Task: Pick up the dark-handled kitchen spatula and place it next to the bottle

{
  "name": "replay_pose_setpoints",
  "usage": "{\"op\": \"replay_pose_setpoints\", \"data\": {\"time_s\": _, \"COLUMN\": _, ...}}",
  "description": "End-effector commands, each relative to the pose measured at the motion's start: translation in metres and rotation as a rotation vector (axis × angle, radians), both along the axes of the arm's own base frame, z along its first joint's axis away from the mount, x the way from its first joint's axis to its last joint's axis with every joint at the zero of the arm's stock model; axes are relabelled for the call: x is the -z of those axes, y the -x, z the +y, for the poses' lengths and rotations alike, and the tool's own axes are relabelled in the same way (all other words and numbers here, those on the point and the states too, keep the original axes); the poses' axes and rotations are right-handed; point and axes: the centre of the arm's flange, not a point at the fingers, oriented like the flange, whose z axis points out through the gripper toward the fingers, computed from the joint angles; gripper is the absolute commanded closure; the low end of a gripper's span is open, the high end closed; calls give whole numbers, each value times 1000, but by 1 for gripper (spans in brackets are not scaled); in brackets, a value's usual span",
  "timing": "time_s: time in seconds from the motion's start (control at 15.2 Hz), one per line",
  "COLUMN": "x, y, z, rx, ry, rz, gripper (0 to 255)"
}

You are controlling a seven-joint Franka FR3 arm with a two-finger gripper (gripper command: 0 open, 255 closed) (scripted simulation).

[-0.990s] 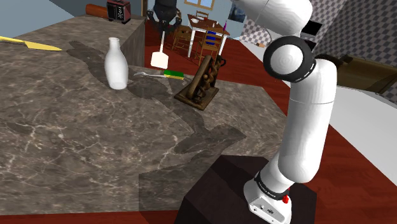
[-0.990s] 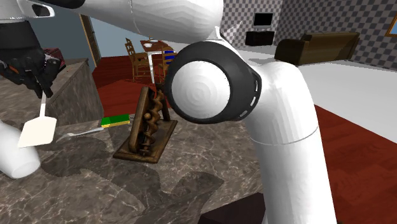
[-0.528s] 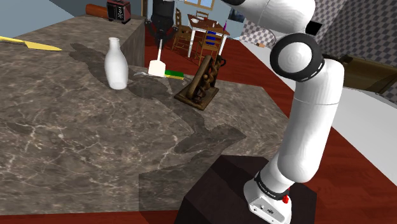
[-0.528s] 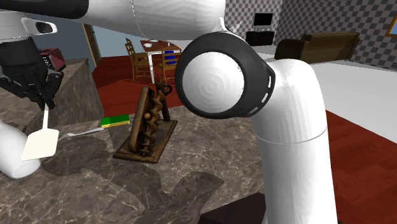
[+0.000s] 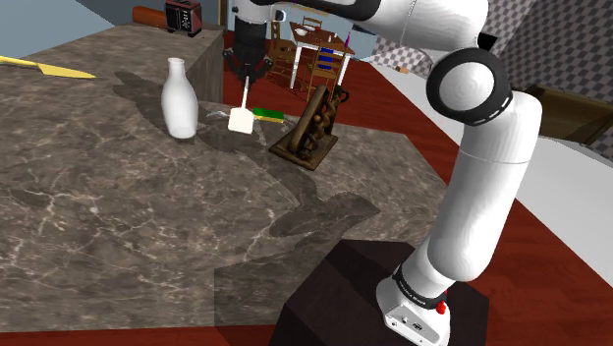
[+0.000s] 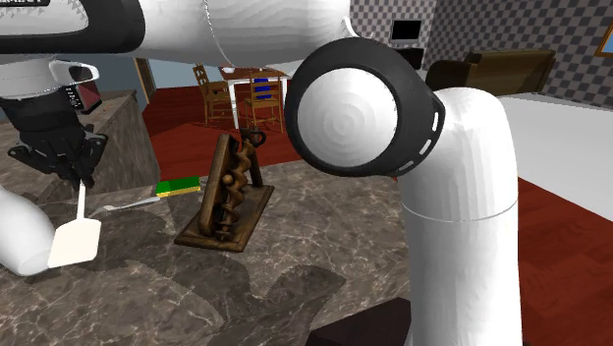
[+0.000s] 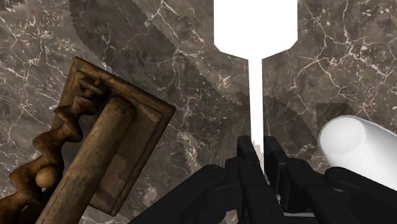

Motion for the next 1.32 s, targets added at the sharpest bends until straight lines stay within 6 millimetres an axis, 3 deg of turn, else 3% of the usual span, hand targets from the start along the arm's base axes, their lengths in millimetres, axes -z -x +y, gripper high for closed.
{"op": "replay_pose_setpoints", "data": {"time_s": 0.0, "x": 11, "y": 1, "z": -1, "rx": 0, "ry": 0, "rz": -1, "gripper": 255}}
{"op": "replay_pose_setpoints", "data": {"time_s": 1.25, "x": 111, "y": 1, "z": -1, "rx": 0, "ry": 0, "rz": -1, "gripper": 255}}
